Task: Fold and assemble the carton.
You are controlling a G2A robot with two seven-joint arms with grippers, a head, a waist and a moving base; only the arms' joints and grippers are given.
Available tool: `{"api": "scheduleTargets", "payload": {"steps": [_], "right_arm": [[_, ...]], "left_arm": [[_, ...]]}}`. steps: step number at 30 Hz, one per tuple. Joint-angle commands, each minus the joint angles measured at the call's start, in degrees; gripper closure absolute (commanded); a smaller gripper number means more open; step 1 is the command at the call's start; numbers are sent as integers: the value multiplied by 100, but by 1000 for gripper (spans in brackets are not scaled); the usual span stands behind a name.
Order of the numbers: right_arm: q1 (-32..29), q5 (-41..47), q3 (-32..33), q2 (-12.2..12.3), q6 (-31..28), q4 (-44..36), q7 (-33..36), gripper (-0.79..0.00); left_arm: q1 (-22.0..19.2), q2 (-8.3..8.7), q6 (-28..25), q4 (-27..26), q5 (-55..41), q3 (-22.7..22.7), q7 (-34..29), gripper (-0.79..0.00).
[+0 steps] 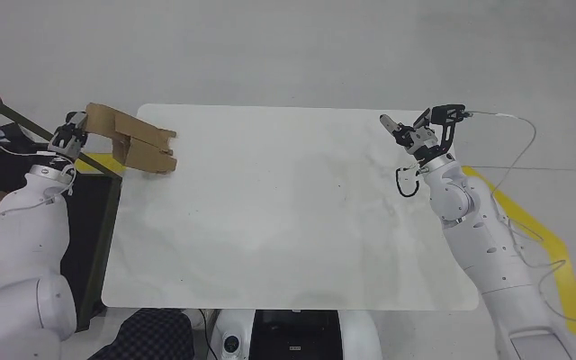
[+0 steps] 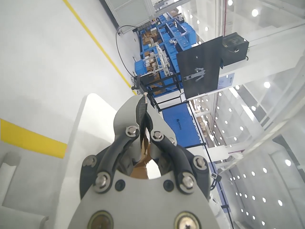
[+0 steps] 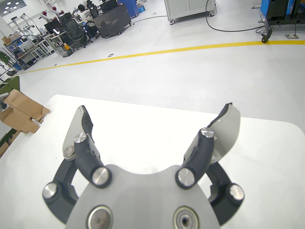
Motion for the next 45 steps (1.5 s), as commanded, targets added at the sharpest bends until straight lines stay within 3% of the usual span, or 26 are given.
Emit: {"api": "scheduleTargets", "payload": {"steps": [1, 11, 23, 45], "right_arm": [[0, -1, 0, 0, 1, 0, 1, -785], [0, -1, 0, 0, 1, 0, 1, -785], [0, -1, 0, 0, 1, 0, 1, -785], [0, -1, 0, 0, 1, 0, 1, -785]], "left_arm": [[19, -10, -32, -120, -110, 10, -144, 0], [134, -124, 20, -909, -596, 248, -730, 0], [124, -285, 208, -2043, -838, 760, -812, 0], [149, -718, 705, -4027, -730, 2505, -825, 0]]}}
